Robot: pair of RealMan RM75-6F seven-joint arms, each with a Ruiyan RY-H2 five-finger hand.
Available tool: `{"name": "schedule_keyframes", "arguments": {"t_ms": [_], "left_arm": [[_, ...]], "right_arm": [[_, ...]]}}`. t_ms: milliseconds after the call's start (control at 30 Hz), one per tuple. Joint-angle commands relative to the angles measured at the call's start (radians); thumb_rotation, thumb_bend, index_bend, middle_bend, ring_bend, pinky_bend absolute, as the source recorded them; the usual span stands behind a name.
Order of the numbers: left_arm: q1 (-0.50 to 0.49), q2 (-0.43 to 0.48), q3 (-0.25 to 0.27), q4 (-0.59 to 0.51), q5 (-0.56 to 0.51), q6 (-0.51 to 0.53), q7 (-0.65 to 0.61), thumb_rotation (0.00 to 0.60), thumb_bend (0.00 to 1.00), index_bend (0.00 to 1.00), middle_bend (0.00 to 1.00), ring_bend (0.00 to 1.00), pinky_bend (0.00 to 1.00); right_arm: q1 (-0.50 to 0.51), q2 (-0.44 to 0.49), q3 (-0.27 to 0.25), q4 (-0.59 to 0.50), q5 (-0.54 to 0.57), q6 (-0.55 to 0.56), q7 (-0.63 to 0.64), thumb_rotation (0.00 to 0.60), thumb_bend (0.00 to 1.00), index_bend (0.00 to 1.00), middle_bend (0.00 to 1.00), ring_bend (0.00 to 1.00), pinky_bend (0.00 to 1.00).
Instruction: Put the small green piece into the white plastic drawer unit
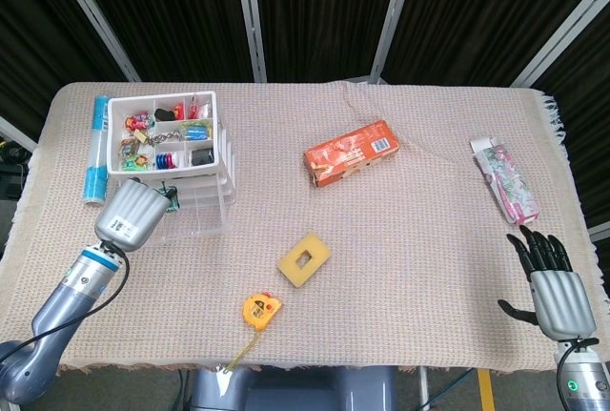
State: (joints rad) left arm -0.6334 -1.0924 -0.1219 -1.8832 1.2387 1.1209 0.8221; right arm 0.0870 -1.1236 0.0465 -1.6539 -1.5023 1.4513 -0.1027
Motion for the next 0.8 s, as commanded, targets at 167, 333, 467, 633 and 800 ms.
{"name": "schedule_keyframes", "arguments": {"t_ms": [167, 333, 467, 633, 800], "left_arm": [[0.01, -0.007, -0.002, -0.021, 0.03, 0.04, -0.039, 0.6, 0.5, 0.74, 0.95, 0.81, 0.67], [0.058, 0.022, 0.053, -0.081, 0.201, 0.105, -0.101, 0.6, 0.48, 0.59, 0.65, 0.55, 0.49], [0.109, 0.043, 0.138, -0.067, 0.396, 0.162, -0.111, 0.6, 0.86, 0.35, 0.26, 0.24, 0.36], [0.141, 0.071, 0.244, 0.011, 0.579, 0.15, -0.063, 0.6, 1.0, 0.24, 0.05, 0.0, 0.13], [0.151, 0.076, 0.291, 0.097, 0.704, 0.112, 0.058, 0.6, 1.0, 0.2, 0.0, 0.0, 0.1]], "right_arm": [[-0.001, 0.001, -0.001, 0.002, 0.002, -0.001, 0.004, 0.6, 0.0, 0.1, 0.0, 0.0, 0.0], [-0.002, 0.002, 0.0, 0.001, 0.005, -0.001, 0.002, 0.6, 0.0, 0.1, 0.0, 0.0, 0.0], [-0.003, 0.001, 0.0, 0.0, 0.004, 0.002, -0.001, 0.6, 0.0, 0.1, 0.0, 0.0, 0.0], [-0.003, 0.001, 0.001, -0.001, 0.005, 0.002, -0.003, 0.6, 0.0, 0.1, 0.0, 0.0, 0.0], [-0.002, 0.001, 0.002, -0.003, 0.008, -0.001, -0.004, 0.6, 0.0, 0.1, 0.0, 0.0, 0.0]]}}
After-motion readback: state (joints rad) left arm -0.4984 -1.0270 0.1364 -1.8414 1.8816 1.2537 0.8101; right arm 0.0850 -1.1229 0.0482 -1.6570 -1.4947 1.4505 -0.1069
